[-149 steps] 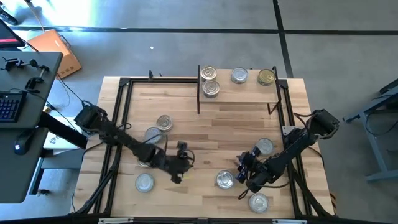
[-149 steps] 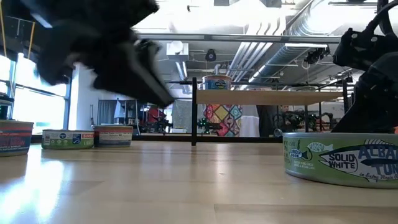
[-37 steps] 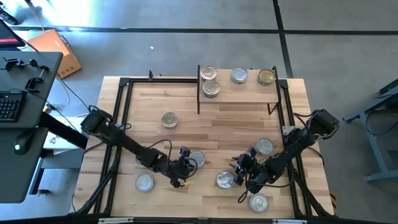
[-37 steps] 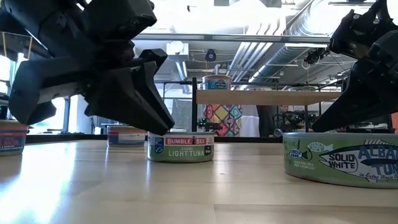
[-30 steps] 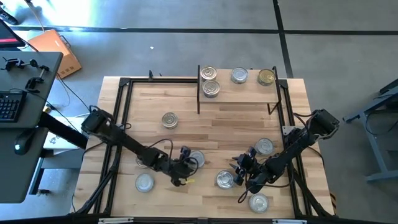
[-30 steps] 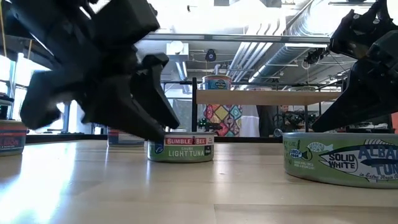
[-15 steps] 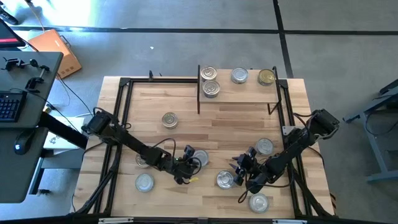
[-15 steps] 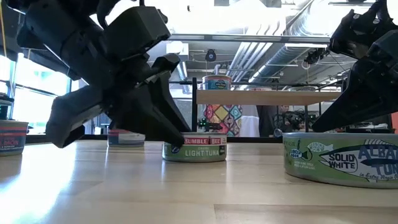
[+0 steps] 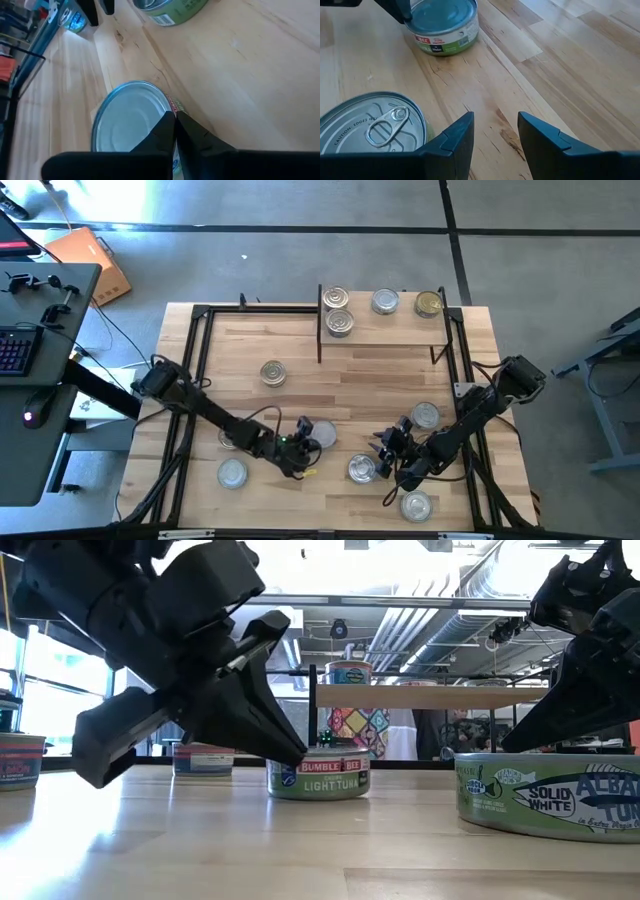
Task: Stack canned seafood by type on shelf
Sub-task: Put the green white tuna can on the shelf
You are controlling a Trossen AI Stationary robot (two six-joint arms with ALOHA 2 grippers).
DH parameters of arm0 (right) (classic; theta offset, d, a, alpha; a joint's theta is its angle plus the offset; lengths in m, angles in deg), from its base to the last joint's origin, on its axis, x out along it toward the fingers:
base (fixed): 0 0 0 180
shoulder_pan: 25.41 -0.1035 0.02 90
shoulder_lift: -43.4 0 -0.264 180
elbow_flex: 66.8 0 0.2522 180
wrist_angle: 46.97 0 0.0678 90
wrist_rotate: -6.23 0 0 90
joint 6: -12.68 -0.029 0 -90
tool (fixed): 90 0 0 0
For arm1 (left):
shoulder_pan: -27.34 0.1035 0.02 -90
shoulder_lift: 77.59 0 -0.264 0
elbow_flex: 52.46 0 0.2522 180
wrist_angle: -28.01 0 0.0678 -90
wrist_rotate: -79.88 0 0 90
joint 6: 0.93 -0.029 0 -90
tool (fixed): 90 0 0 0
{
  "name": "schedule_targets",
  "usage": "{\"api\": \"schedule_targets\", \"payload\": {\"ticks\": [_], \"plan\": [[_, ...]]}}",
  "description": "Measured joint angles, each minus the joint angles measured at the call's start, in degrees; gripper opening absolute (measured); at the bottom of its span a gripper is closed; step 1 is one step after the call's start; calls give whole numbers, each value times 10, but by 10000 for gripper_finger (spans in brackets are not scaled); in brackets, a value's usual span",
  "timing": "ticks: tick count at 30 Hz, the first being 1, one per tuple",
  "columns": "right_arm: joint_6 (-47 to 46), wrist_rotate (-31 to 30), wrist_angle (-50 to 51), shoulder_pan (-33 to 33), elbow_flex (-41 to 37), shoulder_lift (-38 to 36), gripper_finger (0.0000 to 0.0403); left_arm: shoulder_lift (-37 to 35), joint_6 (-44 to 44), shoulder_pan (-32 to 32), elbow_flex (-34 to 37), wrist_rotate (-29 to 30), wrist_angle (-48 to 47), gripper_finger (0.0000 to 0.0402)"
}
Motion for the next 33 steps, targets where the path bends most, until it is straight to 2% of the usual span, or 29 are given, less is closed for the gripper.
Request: {"api": "schedule_targets", "payload": {"ticks": [6, 27, 33], "plan": [[0, 0, -1, 0, 0, 0, 145, -18, -28, -4, -3, 10, -11, 0], [0, 0, 0, 0, 0, 0, 145, -21, -152, 16, -102, 20, -33, 1], [0, 0, 0, 0, 0, 0, 145, -21, -138, 23, -104, -15, -45, 1]]}}
